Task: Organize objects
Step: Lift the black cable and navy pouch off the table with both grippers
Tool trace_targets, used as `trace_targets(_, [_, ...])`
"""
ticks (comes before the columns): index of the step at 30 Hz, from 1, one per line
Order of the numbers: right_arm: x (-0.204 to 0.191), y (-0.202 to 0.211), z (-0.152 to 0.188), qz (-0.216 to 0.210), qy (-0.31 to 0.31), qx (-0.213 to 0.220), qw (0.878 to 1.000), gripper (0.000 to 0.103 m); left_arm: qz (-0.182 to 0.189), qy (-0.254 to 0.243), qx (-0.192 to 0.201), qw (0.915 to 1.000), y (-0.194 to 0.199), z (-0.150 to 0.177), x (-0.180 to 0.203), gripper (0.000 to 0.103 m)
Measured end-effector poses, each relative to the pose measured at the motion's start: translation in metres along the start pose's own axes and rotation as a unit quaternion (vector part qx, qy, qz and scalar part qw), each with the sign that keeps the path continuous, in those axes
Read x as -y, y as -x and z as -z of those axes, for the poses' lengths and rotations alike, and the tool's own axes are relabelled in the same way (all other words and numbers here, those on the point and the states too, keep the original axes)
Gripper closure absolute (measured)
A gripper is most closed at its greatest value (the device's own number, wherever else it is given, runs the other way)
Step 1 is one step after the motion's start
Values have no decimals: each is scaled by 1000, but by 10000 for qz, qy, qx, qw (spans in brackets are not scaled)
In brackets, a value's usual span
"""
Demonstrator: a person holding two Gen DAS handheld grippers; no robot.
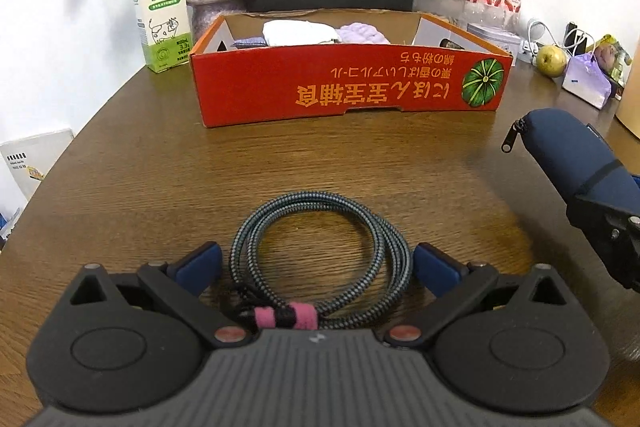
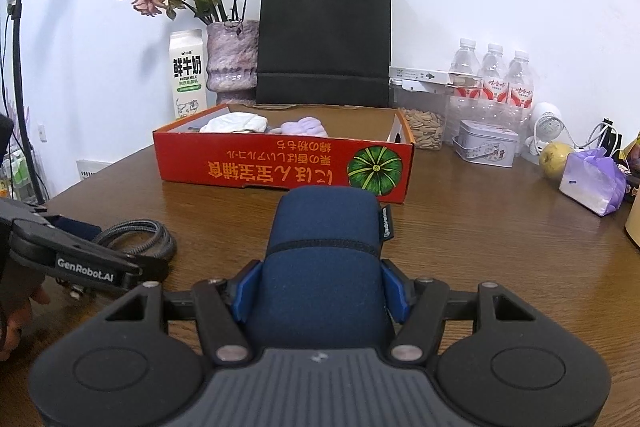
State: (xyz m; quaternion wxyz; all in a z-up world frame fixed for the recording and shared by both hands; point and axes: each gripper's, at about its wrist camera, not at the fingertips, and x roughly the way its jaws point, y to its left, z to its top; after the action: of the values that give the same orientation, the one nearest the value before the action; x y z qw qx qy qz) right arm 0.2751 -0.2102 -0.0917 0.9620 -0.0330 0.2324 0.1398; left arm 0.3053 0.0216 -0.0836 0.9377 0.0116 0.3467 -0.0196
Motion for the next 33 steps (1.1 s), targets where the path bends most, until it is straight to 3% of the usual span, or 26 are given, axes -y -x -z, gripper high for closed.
trace_targets(8, [0, 1, 0, 4, 6, 17, 10000, 42, 98, -96, -104, 9999, 2, -1, 2, 1])
trace_targets(9, [0, 1, 0, 8, 7, 24, 10000, 42, 85, -88, -74, 9999, 3, 0, 2, 8])
trace_targets(14, [-2, 2, 0, 20, 17, 58, 10000, 42, -101, -68, 52, 9999, 10, 2, 9, 13])
trace_targets(33, [-1, 14, -6, 69, -99, 317, 9994, 42, -420, 258, 758, 9959, 48, 3, 37, 14])
